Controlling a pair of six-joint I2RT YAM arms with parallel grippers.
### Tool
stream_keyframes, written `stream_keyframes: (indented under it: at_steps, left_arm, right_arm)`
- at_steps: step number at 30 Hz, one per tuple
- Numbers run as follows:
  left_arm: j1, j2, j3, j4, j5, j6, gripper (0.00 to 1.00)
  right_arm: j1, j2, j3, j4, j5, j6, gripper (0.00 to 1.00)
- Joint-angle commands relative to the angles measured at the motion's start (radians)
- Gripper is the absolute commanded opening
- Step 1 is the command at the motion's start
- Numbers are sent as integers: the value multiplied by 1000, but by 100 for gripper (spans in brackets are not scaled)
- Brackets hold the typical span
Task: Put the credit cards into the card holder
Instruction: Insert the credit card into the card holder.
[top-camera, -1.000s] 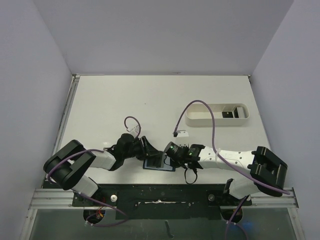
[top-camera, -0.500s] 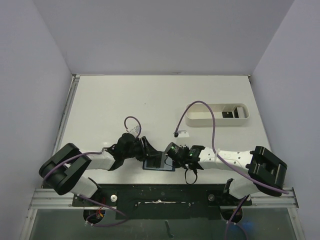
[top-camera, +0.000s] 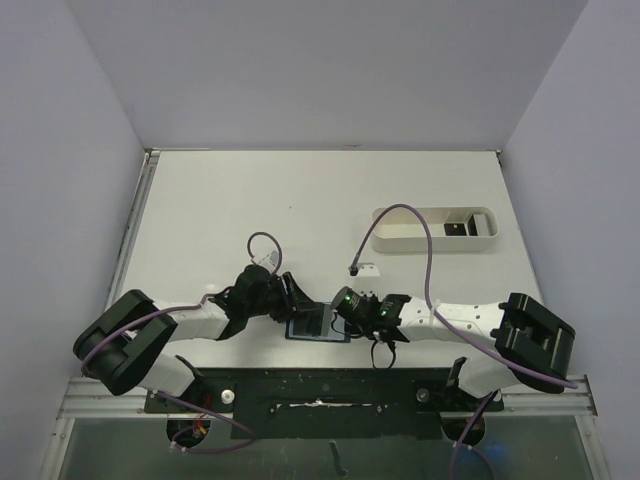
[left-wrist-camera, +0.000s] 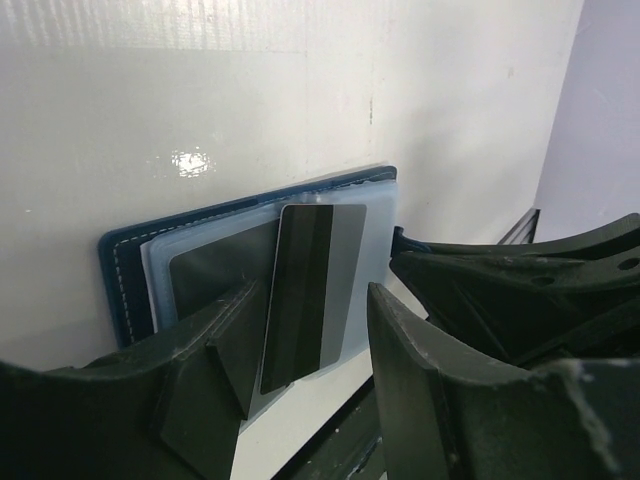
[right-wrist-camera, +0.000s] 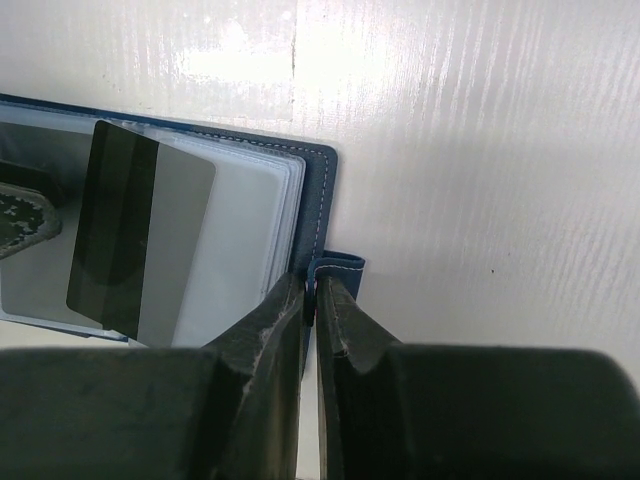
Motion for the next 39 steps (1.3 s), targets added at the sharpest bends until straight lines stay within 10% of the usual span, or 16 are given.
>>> stream_keyframes:
  at_steps: [1, 39]
  left_arm:
    - [-6, 56, -23, 106, 53, -53, 45]
    - [-94, 10, 56, 26, -40, -75, 47]
  right_arm:
    - [-7, -16, -21, 39, 23, 20, 1]
    - [-4, -120, -82, 74, 58, 36, 0]
